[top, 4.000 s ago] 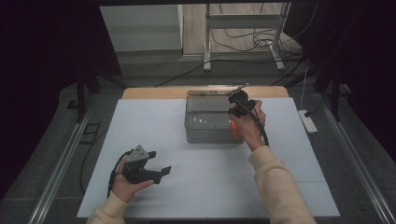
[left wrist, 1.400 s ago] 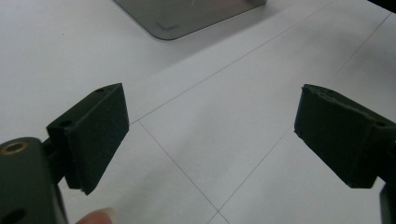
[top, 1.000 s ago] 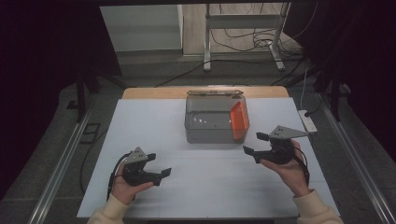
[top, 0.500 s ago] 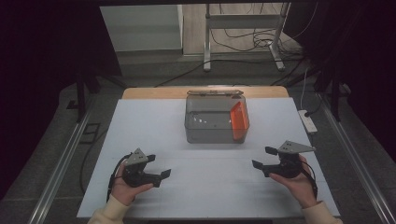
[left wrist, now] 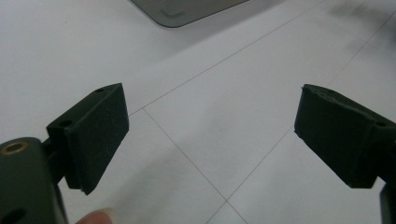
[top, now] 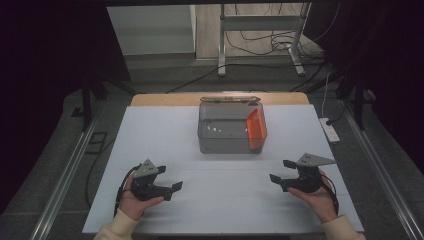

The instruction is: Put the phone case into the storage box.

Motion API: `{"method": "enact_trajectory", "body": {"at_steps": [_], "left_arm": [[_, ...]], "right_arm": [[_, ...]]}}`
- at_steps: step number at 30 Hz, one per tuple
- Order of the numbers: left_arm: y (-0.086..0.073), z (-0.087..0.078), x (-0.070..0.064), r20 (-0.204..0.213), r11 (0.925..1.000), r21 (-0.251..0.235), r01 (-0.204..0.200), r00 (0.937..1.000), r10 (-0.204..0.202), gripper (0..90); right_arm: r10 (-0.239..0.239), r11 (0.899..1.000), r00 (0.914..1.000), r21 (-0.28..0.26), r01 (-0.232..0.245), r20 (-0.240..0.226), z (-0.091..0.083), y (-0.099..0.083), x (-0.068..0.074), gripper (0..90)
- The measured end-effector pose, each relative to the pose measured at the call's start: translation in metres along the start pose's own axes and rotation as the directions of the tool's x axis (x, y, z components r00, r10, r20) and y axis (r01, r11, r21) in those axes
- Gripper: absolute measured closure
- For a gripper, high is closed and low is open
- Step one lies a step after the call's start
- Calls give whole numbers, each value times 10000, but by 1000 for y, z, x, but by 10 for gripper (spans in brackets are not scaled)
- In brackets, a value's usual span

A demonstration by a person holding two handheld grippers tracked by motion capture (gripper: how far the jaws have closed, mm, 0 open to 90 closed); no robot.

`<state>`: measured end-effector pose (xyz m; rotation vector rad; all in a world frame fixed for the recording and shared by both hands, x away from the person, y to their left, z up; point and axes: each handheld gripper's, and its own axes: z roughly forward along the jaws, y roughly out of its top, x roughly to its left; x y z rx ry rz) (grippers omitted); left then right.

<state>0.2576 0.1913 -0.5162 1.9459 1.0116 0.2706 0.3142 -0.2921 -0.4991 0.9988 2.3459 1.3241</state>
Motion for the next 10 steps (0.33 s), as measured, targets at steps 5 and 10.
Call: {"method": "enact_trajectory", "body": {"at_steps": [5,10], "left_arm": [[0,0,0,1,10000,-14,-13,10000,13,100],[0,1,2,-14,10000,14,21,10000,-21,100]], "right_arm": [[-201,9997,9998,154,201,-27,0,0,1,189],[-232,9997,9997,117,234,-118,2,-1,1,189]]}}
